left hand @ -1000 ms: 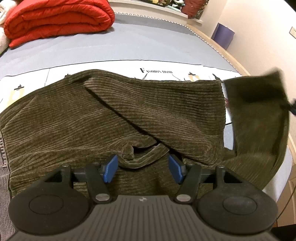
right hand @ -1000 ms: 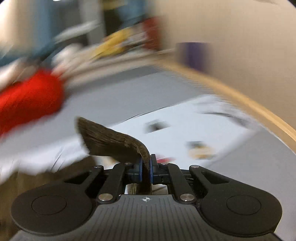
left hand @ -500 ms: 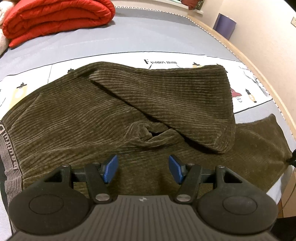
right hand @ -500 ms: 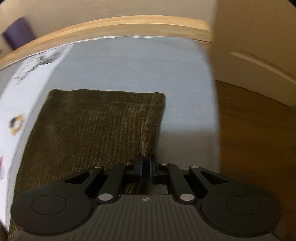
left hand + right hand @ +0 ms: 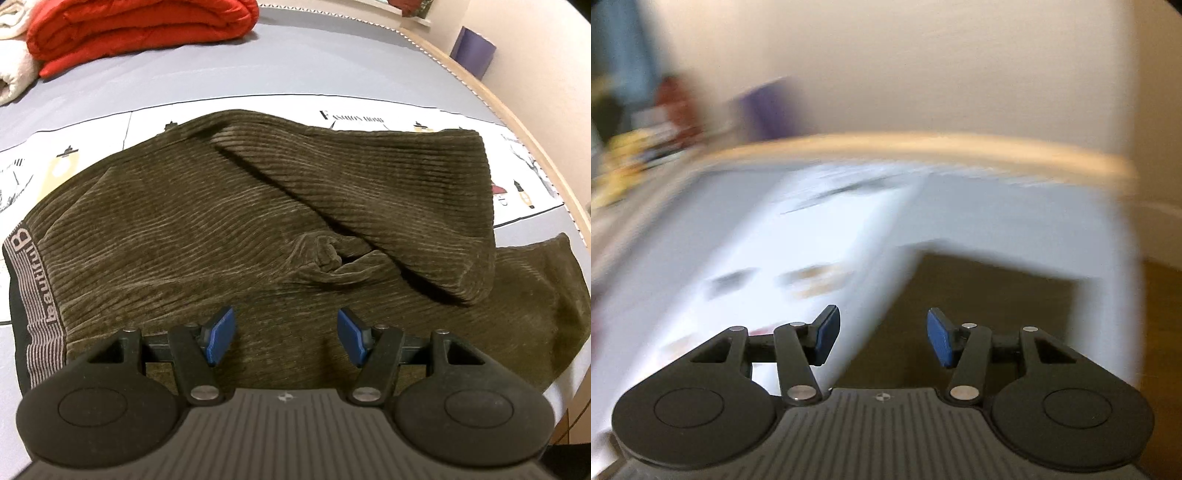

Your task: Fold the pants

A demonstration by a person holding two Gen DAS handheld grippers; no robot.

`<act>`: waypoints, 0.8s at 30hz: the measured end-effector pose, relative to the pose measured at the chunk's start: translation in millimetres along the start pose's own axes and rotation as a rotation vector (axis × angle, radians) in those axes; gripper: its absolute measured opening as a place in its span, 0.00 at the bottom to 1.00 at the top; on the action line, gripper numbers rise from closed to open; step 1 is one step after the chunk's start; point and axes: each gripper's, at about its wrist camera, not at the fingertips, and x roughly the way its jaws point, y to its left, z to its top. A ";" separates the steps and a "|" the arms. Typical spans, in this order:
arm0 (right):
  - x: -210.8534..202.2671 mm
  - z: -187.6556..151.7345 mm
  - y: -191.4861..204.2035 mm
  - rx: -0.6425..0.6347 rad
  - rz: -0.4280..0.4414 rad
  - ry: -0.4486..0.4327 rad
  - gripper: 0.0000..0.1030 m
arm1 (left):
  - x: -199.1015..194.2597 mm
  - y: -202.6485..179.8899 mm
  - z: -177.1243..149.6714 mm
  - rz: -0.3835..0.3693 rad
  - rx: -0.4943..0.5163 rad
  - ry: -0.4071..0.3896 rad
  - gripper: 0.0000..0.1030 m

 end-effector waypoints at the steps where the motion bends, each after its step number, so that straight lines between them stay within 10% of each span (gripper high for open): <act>1: 7.8 -3.7 16.9 -0.026 0.113 0.048 0.51 | 0.4 0.0 0.1 0.001 0.000 -0.001 0.65; 6: 49.7 -36.6 76.0 -0.071 0.397 0.220 0.35 | -1.4 13.3 3.4 0.037 -0.052 -0.032 0.61; 11: 82.3 -61.7 120.2 -0.174 0.405 0.319 0.31 | -0.5 49.4 14.6 0.086 -0.163 -0.045 0.32; 24: 158.6 -85.9 163.3 -0.422 0.355 0.401 0.45 | 43.0 118.6 20.7 0.166 -0.431 0.069 0.35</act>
